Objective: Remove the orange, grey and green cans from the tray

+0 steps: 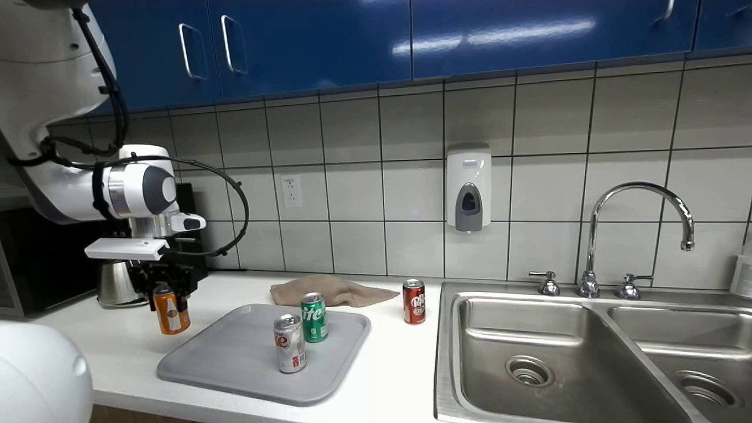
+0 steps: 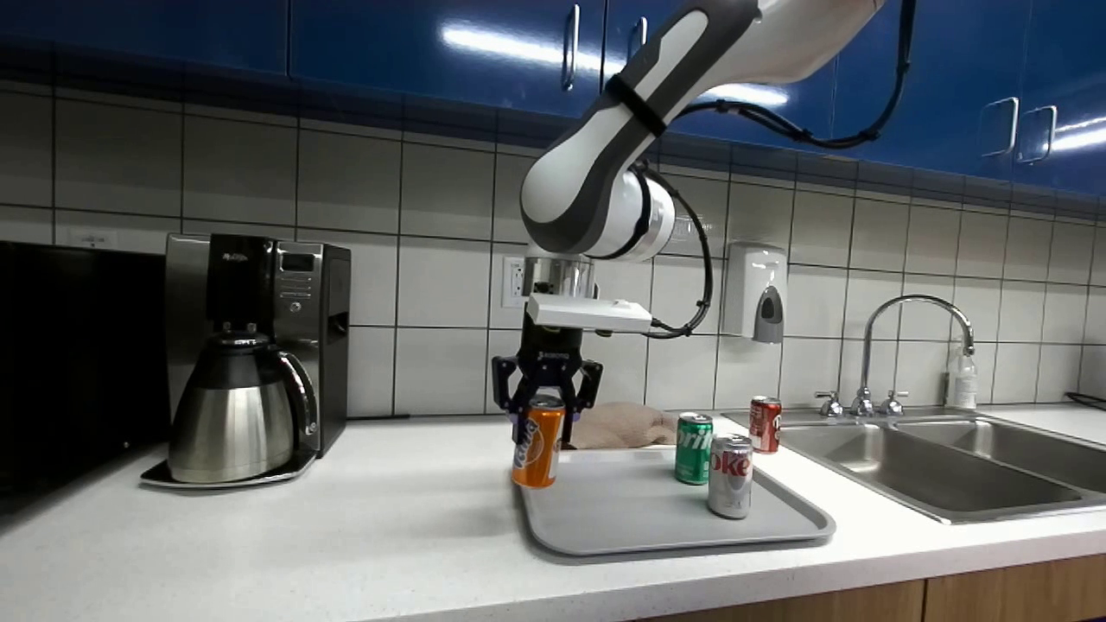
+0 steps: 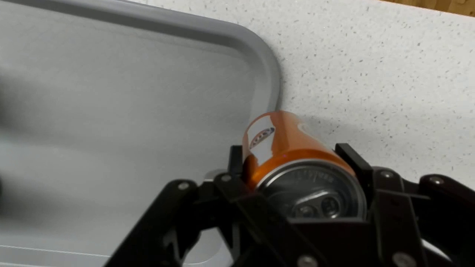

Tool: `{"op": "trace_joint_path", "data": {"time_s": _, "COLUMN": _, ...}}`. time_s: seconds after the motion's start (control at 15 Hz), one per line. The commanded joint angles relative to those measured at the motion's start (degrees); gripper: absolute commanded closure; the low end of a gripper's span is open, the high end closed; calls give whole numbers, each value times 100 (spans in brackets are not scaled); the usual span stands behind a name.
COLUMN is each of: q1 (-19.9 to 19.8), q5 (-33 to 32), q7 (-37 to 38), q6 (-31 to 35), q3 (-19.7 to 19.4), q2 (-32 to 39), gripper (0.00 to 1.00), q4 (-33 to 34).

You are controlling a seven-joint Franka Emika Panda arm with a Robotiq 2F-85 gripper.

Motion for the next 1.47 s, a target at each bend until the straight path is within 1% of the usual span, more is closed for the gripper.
{"op": "trace_joint_path", "data": {"time_s": 0.0, "q1": 65, "q5": -97, "q7": 28, "q6": -292, "q3": 41, "q2": 274, "gripper": 62, "q4": 471}}
{"op": "trace_joint_path", "data": {"time_s": 0.4, "q1": 293, "q5": -345, "q7": 90, "q6": -432, "q3": -17, "q2": 787, "gripper": 62, "q4": 1010}}
{"op": "trace_joint_path", "data": {"time_s": 0.8, "q1": 474, "q5": -615, "q7": 47, "q6": -783, "q3": -80, "q2": 1149, "gripper": 62, "q4": 1473}}
{"op": "trace_joint_path", "data": {"time_s": 1.07, "q1": 552, "q5": -760, "q7": 50, "q6": -985, "q3": -141, "q2": 1365, "gripper": 62, "q4": 1656}}
{"op": "trace_joint_path", "data": {"time_s": 1.4, "q1": 594, "q5": -788, "q7": 29, "q6": -913, "q3": -193, "q2": 1523, "gripper": 62, "q4": 1736}}
